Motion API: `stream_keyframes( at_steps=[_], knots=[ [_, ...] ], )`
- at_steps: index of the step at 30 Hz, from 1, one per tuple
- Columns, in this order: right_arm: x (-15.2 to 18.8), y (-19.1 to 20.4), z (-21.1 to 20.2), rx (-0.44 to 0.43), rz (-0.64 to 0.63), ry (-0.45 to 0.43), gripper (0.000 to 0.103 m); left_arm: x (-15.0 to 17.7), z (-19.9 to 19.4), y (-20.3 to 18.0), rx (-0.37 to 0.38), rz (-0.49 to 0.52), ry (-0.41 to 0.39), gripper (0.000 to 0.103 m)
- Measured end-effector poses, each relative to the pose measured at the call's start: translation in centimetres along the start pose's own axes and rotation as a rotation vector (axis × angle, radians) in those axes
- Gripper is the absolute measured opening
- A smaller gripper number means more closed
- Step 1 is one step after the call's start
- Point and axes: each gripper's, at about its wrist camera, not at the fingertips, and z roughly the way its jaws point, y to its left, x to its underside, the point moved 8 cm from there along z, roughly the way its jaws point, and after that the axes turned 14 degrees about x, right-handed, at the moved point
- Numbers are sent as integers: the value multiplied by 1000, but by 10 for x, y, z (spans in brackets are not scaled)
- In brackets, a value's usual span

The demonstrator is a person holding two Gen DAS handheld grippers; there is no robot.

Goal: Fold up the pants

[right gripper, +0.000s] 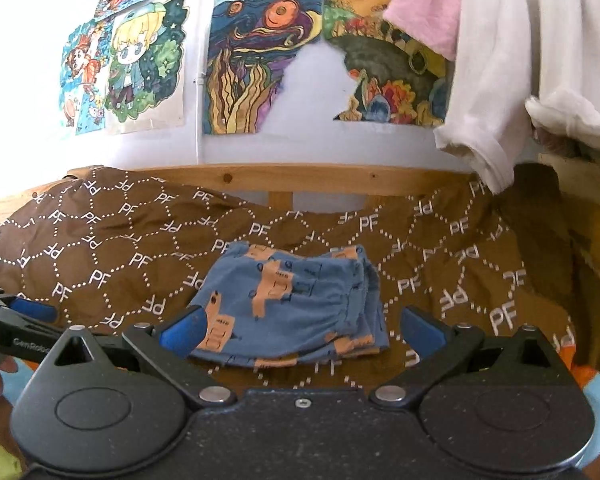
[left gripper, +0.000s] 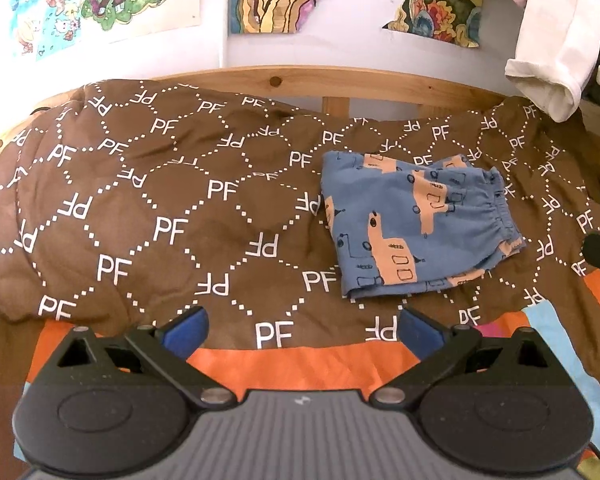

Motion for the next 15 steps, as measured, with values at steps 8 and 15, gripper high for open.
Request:
stream_keyframes(
  at_steps=[8,15],
  knots=[
    [26,-1,-14,-5,63,50,102,15,-7,5,-2,-9,-12,103],
    [54,8,-19,-29,56,132,102,34,-12,5,3,19,-11,103]
  ],
)
